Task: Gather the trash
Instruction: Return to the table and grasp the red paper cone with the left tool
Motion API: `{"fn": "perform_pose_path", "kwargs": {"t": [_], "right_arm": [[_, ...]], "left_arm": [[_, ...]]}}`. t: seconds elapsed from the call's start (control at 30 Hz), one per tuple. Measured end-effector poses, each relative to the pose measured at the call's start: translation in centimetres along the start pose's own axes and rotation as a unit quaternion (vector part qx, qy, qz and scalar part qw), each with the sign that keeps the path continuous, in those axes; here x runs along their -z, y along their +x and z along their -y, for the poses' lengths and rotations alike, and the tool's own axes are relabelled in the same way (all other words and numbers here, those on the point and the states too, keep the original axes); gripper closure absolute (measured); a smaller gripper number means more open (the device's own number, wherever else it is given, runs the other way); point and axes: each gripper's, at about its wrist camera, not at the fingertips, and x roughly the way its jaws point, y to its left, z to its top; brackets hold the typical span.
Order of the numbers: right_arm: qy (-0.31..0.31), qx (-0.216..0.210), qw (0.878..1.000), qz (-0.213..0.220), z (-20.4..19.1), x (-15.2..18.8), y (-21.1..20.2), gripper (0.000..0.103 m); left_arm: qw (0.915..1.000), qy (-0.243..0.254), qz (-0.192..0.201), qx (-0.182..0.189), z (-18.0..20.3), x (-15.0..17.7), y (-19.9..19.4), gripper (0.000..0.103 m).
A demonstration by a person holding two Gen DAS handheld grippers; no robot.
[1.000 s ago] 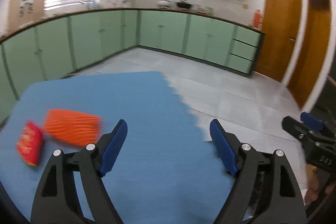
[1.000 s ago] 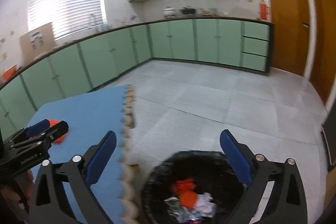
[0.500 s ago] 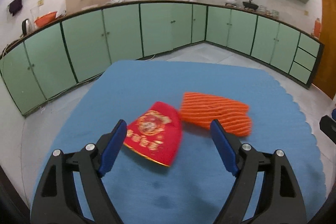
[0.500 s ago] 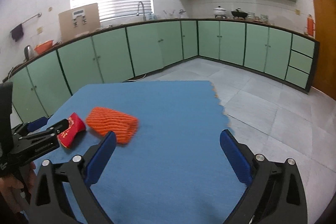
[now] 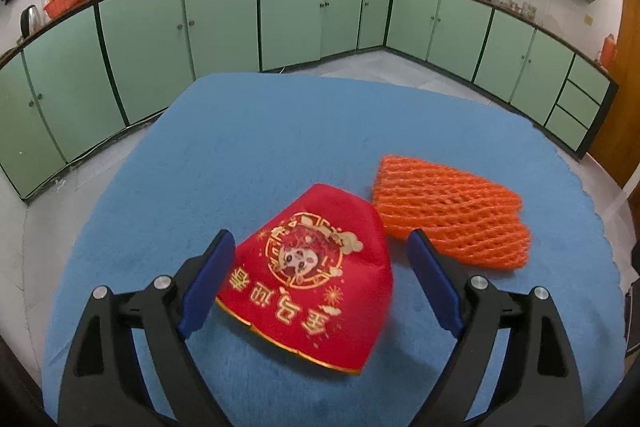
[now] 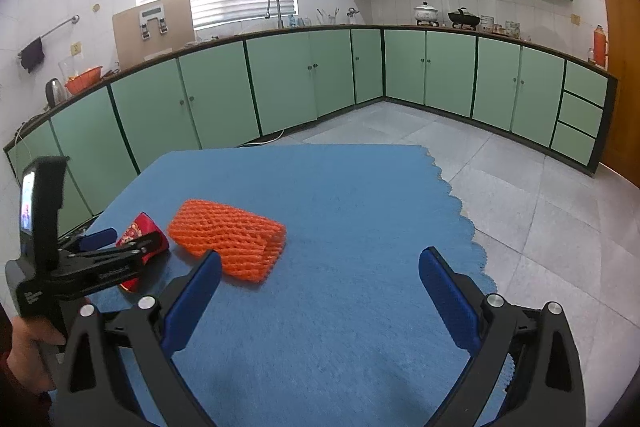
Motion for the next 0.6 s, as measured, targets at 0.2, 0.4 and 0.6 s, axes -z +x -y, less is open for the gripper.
{"fn": "perform_pose_path", "kwargs": {"t": [0.2, 0.4, 0.6], "right_arm": [[-0.005, -0.004, 1.0, -0.003, -0.8, -0.2, 0.6, 0.006], [-0.01, -0.007, 1.0, -0.008, -1.5, -0.5, 1.5, 0.006], [-0.013, -0.012, 1.0, -0.02, -2.1, -0.7, 3.3, 0.006]], "left_arm": [[0.9992, -0.008, -0.04, -0.001, -0.8, -0.4, 2.3, 0.015], [0.9986, -0.006, -0.051, -0.007, -0.8, -0.7, 2.9, 0.017], [0.9991, -0.027, -0.031, -0.007, -1.3, -0.4, 1.6, 0.044]]}}
